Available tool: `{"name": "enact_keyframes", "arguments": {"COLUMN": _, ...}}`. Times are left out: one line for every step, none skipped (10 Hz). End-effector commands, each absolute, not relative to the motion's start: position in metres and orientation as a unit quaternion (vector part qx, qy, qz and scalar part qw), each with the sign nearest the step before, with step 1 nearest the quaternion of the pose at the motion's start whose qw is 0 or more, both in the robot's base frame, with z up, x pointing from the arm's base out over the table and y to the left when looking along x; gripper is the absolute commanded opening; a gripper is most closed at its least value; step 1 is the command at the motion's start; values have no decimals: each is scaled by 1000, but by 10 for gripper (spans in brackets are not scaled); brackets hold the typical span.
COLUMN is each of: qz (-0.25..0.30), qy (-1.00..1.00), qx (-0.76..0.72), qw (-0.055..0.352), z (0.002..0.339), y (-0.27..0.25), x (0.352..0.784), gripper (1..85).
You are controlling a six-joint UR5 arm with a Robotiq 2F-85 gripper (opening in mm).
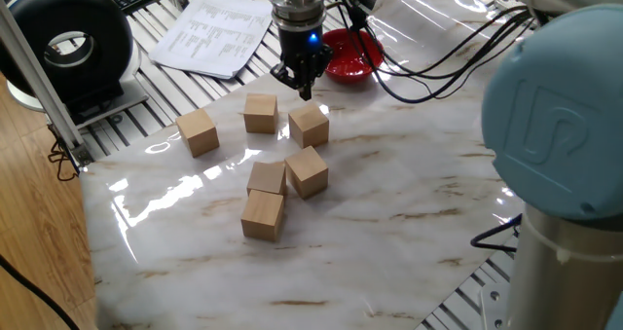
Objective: Stack the blocks into a pyramid shape
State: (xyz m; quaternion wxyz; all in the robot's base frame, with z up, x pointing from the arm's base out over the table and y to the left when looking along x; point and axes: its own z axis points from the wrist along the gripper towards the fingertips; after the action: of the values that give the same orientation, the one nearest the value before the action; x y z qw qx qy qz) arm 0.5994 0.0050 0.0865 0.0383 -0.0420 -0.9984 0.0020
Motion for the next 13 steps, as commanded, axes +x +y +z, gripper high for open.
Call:
{"name": "enact_keyframes", "arguments": {"qz": -14, "qy": -998, "qx": -57, "qw": 27, "z": 91, "y": 13, "x": 597, "gripper": 13}}
{"name": "enact_keyframes", "arguments": {"qz": -13, "qy": -998, "qx": -55, "qw": 29, "z": 92, "y": 10, "x": 591, "gripper": 13}}
{"name": "enact_keyframes", "arguments": {"qz": -13, "qy": -998, "qx": -55, "qw": 29, "z": 90, "y": 8, "x": 587, "gripper": 13}}
{"name": "enact_keyframes", "arguments": {"qz": -14, "qy": -998, "qx": -56, "qw": 30, "z": 87, "y": 8, "x": 586, "gripper": 13}}
{"name": "enact_keyframes", "arguments": {"qz": -14, "qy": -998, "qx": -59, "qw": 27, "z": 84, "y": 11, "x": 586, "gripper": 13}}
{"name": "enact_keyframes", "arguments": {"qz": -12, "qy": -998, "qx": -59, "qw": 21, "z": 81, "y": 11, "x": 585, "gripper": 13}}
{"name": "enact_keyframes", "arguments": {"qz": -13, "qy": -998, "qx": -57, "qw": 17, "z": 77, "y": 10, "x": 584, "gripper": 13}}
{"name": "enact_keyframes", "arguments": {"qz": -14, "qy": -998, "qx": -55, "qw": 12, "z": 72, "y": 9, "x": 585, "gripper": 13}}
{"name": "enact_keyframes", "arguments": {"qz": -9, "qy": -999, "qx": -52, "qw": 9, "z": 69, "y": 9, "x": 586, "gripper": 13}}
{"name": "enact_keyframes", "arguments": {"qz": -6, "qy": -999, "qx": -49, "qw": 9, "z": 69, "y": 8, "x": 585, "gripper": 13}}
{"name": "enact_keyframes", "arguments": {"qz": -5, "qy": -999, "qx": -44, "qw": 10, "z": 70, "y": 7, "x": 584, "gripper": 13}}
{"name": "enact_keyframes", "arguments": {"qz": -6, "qy": -999, "qx": -35, "qw": 9, "z": 73, "y": 7, "x": 585, "gripper": 17}}
{"name": "enact_keyframes", "arguments": {"qz": 19, "qy": -1000, "qx": 4, "qw": 14, "z": 80, "y": -7, "x": 584, "gripper": 77}}
